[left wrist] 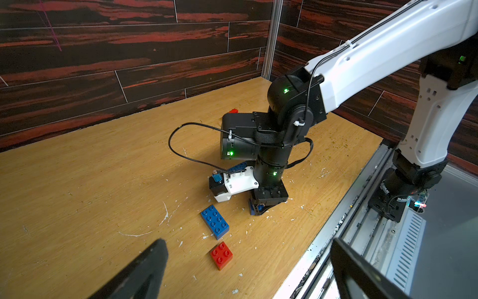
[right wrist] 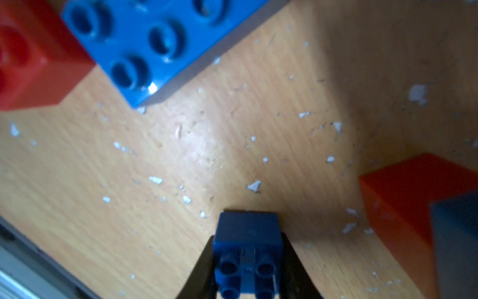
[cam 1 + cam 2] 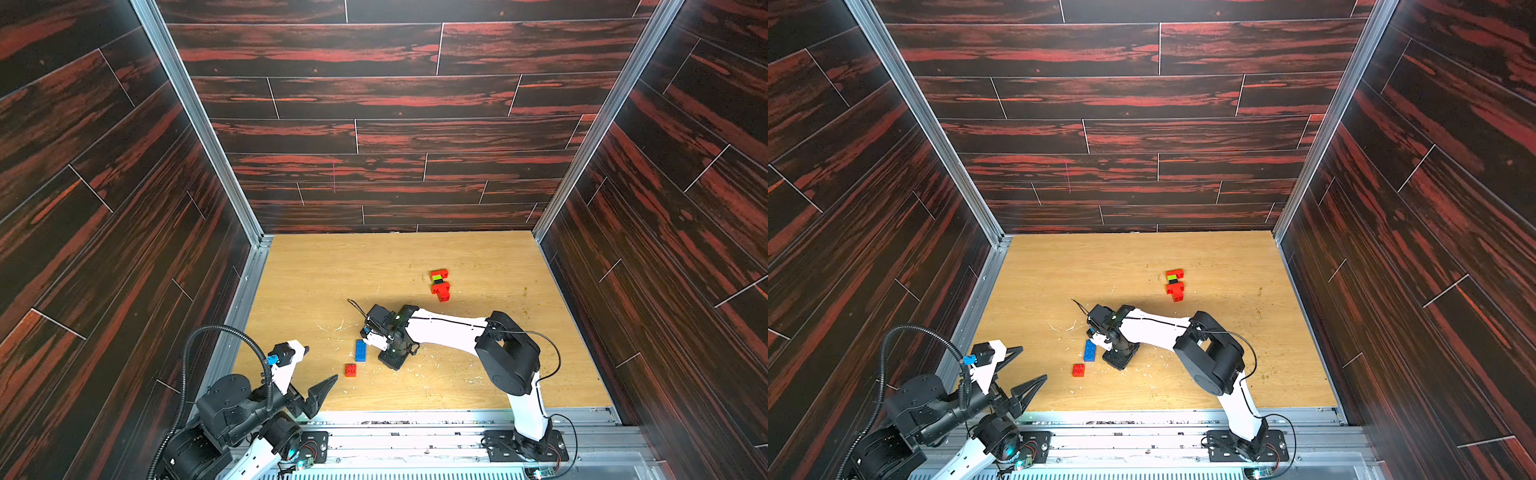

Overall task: Assemble the letter f with lego
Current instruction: Pick up the lego brick from the center of the board.

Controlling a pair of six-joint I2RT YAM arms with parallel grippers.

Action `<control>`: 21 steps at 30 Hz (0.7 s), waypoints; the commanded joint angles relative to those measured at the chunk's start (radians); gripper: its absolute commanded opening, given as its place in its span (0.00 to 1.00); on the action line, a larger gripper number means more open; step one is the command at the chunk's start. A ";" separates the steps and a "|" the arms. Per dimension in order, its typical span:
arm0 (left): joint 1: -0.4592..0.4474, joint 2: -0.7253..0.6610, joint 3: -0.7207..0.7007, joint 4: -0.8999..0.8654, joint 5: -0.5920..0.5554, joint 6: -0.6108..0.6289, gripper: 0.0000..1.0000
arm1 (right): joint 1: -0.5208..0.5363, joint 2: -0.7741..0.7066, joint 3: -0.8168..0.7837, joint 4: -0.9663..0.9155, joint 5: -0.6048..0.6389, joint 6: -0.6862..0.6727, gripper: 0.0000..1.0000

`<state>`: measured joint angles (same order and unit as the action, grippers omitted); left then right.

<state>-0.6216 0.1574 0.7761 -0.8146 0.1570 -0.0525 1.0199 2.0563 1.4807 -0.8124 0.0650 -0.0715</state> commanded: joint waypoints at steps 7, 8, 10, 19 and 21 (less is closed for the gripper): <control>-0.002 0.015 0.006 0.005 0.008 0.006 1.00 | 0.008 -0.103 0.054 -0.148 -0.028 -0.278 0.29; -0.003 0.014 0.006 0.005 0.008 0.006 1.00 | 0.008 -0.115 0.059 -0.160 -0.036 -0.316 0.29; -0.002 0.013 0.006 0.005 0.009 0.005 1.00 | 0.004 -0.131 0.080 -0.182 -0.044 -0.368 0.29; -0.002 0.005 0.006 0.003 0.004 0.004 1.00 | -0.078 -0.176 0.192 -0.252 -0.070 -0.536 0.30; -0.002 0.003 0.006 0.003 0.002 0.003 1.00 | -0.101 -0.180 0.204 -0.252 -0.081 -0.570 0.30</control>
<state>-0.6216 0.1574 0.7761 -0.8150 0.1570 -0.0525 0.9451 1.8988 1.6630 -1.0168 0.0231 -0.5476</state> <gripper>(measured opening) 0.997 0.335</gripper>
